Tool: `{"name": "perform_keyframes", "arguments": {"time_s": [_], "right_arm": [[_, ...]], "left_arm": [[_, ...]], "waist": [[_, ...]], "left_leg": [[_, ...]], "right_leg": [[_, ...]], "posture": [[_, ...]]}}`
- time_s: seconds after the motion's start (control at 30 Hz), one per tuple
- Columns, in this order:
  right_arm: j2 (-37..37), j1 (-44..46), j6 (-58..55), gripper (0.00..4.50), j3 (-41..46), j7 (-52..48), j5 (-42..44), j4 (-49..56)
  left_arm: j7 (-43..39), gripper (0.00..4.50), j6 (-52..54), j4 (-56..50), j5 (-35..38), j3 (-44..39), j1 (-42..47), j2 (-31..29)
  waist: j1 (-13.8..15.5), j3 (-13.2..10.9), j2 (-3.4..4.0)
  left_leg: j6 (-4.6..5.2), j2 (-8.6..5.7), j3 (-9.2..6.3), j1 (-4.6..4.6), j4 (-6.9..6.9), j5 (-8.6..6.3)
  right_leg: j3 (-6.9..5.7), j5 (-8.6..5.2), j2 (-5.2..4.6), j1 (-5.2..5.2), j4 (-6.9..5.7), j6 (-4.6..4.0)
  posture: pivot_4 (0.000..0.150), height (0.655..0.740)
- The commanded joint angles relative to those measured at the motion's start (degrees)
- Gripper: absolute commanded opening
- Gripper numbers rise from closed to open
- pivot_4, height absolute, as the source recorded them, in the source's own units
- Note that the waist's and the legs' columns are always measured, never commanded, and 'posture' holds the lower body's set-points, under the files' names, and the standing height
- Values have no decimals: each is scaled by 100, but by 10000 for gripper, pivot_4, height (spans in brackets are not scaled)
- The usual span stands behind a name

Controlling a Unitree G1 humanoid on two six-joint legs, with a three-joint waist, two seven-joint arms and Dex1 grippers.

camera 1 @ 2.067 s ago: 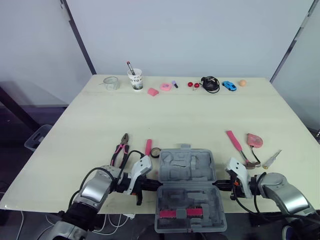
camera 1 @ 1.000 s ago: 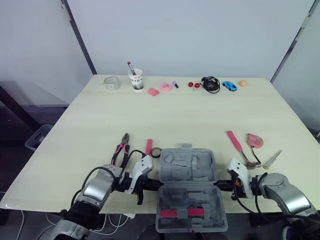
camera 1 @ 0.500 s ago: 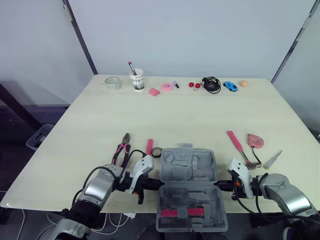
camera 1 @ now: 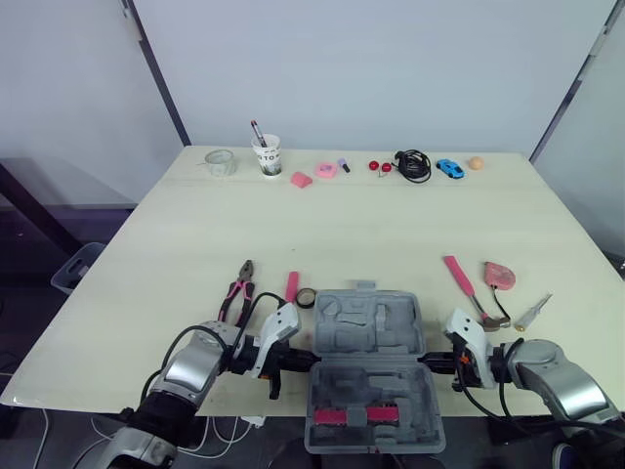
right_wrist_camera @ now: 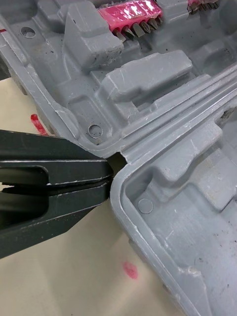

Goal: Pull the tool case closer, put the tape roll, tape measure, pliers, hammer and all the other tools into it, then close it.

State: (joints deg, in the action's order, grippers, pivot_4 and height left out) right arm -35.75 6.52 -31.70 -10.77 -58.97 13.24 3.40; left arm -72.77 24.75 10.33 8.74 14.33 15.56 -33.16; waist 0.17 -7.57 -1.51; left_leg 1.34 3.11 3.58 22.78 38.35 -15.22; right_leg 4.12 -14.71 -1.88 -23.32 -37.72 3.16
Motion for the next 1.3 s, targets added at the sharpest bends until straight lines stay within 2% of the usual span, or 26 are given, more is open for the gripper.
{"name": "perform_keyframes", "arguments": {"time_s": [0.03,0.93,1.13,1.3], "right_arm": [[-85,-82,177,0,-64,33,-99,-55],[-336,-210,705,0,362,171,-15,-474],[-369,-422,1050,0,659,207,86,-472],[-308,-696,1318,0,1080,223,355,-320]], "left_arm": [[35,1121,38,114,-149,344,-89,43],[45,1121,-151,334,-100,116,-160,-243],[61,1121,72,-93,149,-108,-318,-414],[68,1121,275,-698,415,-370,-628,-789]], "waist": [[1,0,0],[-18,6,5],[-102,6,5],[-124,1,5]], "left_leg": [[0,0,0,0,0,0],[0,2,0,-1,-1,0],[0,5,-2,-1,-2,0],[0,11,0,2,-7,0]], "right_leg": [[0,0,0,0,0,0],[0,0,1,0,1,0],[-1,0,4,-1,-1,0],[0,1,9,-9,-1,2]], "posture": [[1500,7400],[1500,7400],[1500,7400],[1500,7400]]}}
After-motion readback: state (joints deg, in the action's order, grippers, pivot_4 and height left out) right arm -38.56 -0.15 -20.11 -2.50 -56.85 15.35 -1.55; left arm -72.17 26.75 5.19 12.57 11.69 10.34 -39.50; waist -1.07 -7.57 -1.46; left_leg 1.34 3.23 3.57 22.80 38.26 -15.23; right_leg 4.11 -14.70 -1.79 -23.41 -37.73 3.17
